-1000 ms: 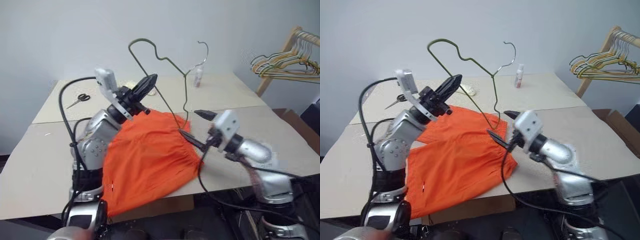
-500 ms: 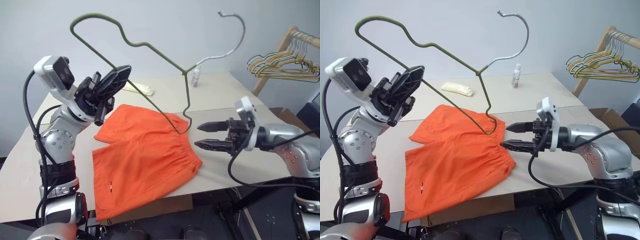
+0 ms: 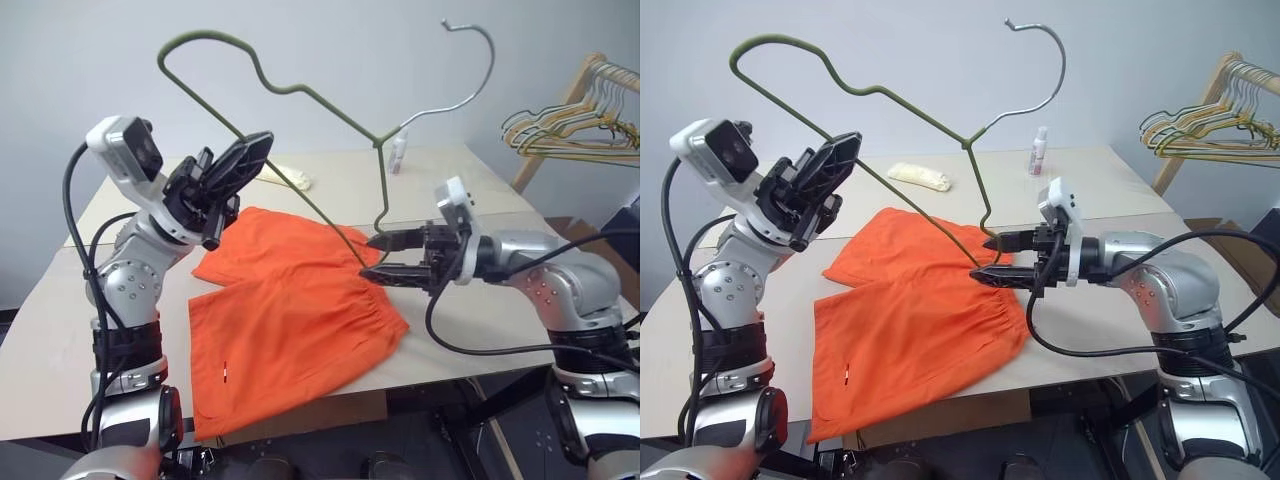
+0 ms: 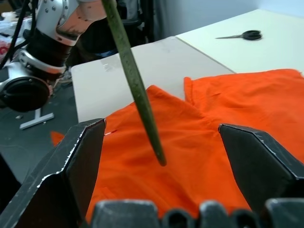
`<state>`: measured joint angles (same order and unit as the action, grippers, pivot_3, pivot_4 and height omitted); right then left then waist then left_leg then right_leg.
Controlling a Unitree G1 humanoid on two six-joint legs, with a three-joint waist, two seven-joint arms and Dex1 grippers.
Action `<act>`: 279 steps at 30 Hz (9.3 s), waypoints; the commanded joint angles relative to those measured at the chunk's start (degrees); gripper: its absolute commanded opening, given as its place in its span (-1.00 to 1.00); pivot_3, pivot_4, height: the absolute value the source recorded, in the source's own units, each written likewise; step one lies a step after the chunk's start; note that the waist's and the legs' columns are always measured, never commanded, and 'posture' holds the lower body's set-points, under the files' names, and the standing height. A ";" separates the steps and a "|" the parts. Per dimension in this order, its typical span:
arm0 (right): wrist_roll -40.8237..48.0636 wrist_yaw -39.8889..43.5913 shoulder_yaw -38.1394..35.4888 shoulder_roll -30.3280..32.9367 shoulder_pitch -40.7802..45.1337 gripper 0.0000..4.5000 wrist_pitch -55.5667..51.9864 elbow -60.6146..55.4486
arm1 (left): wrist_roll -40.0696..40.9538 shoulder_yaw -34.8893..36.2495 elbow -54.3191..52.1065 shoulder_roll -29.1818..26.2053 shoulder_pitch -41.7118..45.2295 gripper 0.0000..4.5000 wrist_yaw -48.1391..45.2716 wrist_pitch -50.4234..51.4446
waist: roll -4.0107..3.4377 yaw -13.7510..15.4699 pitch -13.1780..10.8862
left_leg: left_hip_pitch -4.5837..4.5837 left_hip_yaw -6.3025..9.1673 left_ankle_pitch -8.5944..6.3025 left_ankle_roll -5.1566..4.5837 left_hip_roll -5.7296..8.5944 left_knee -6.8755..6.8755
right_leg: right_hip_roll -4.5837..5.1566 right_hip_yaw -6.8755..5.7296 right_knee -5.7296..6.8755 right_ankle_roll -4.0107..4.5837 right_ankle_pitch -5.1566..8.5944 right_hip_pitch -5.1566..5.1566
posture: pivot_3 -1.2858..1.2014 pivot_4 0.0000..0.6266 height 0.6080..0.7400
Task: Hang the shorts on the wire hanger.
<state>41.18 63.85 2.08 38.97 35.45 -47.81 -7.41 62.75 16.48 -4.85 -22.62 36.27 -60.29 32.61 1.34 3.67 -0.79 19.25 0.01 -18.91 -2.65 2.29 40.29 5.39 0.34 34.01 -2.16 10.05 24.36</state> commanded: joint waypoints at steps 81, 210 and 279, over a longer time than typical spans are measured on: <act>-6.62 28.65 22.50 25.94 -7.68 -1.00 -11.77 37.49 | -45.85 -24.95 -10.93 -21.35 -16.86 0.98 -8.51 -18.54 | -0.30 1.03 -0.09 | -0.02 -0.20 -0.41 -0.56 -0.10 0.14 | 0.00 0.06 0.00 -0.05 0.01 -0.04 | 0.15 -1.00 1.00; -42.65 6.71 14.47 6.25 9.44 -1.00 20.41 9.10 | -57.43 -37.88 60.13 -11.51 39.47 -0.41 -32.21 -46.30 | -0.37 -0.08 -0.12 | 0.98 -0.02 -0.18 -0.18 0.20 0.72 | -0.11 -0.15 0.29 -0.25 -0.09 0.61 | 0.14 -1.00 1.00; -17.04 -20.03 -4.20 -11.33 -12.19 -0.99 -1.79 -1.13 | -55.56 -28.78 52.52 -18.88 31.39 -1.00 -32.21 -48.20 | -0.27 -1.47 -0.10 | 0.93 -0.15 -0.25 -0.29 0.25 1.09 | -0.10 0.09 0.86 -0.28 -0.08 0.67 | 0.13 -1.00 1.00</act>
<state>20.57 41.63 1.93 26.13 22.11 -48.09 -7.41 1.78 -11.87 51.31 -38.99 67.06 -92.20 -15.20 1.07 2.19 -0.90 20.18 -0.14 -19.16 -2.94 2.53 41.39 5.29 0.44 34.86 -2.45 9.98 25.04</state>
